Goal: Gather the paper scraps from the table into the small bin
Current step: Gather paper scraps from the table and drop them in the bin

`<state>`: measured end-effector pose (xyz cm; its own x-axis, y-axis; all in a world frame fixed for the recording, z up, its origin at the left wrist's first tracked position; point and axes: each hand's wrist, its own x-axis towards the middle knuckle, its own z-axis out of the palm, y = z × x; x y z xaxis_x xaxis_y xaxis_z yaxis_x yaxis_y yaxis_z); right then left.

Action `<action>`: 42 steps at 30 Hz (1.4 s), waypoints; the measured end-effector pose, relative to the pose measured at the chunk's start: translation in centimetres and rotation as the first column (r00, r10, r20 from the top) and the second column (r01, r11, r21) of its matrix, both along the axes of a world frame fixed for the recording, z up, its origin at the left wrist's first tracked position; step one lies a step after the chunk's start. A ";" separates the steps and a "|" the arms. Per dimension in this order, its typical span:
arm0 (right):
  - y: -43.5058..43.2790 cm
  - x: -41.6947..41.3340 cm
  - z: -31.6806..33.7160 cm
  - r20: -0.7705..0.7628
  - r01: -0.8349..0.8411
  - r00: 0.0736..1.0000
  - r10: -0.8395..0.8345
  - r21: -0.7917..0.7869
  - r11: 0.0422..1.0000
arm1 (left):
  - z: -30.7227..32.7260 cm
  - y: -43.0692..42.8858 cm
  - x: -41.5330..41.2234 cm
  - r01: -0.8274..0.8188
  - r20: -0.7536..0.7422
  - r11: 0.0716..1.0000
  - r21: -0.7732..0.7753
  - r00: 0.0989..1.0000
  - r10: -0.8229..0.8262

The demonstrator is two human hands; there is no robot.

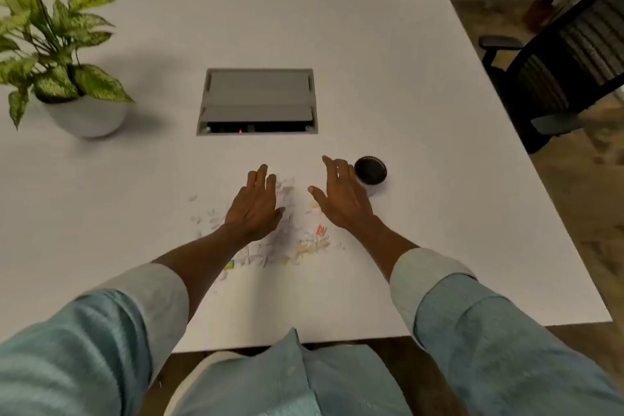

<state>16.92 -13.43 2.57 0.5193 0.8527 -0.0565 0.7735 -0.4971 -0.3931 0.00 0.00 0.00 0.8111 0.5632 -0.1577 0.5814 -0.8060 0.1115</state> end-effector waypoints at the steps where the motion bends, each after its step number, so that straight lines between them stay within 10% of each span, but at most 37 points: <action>1: -0.4 -0.2 -0.7 -0.021 0.007 1.000 -0.008 -0.027 1.000 | -0.6 -0.8 0.0 -0.035 -0.037 0.999 -0.031 0.999 0.034; 18: -6.5 0.9 -11.0 -0.170 0.017 0.982 -0.079 -0.337 0.941 | -8.2 -7.6 -1.4 -0.430 -0.192 0.856 -0.288 0.901 0.389; 37: -1.8 -1.7 -14.2 -0.111 -0.306 0.951 0.287 -0.231 0.924 | -10.6 -8.3 -0.6 -0.395 -0.009 0.857 -0.332 0.909 0.416; 42: -2.3 -1.4 -13.8 -0.233 -0.194 0.958 0.165 -0.110 0.975 | -10.2 -7.5 -0.6 -0.407 0.073 0.837 -0.367 0.884 0.462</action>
<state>15.53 -15.70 -11.27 0.3203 0.9082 -0.2693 0.7559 -0.4164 -0.5052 -0.59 -7.49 -10.18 0.5243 0.7991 -0.2942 0.8161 -0.3729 0.4415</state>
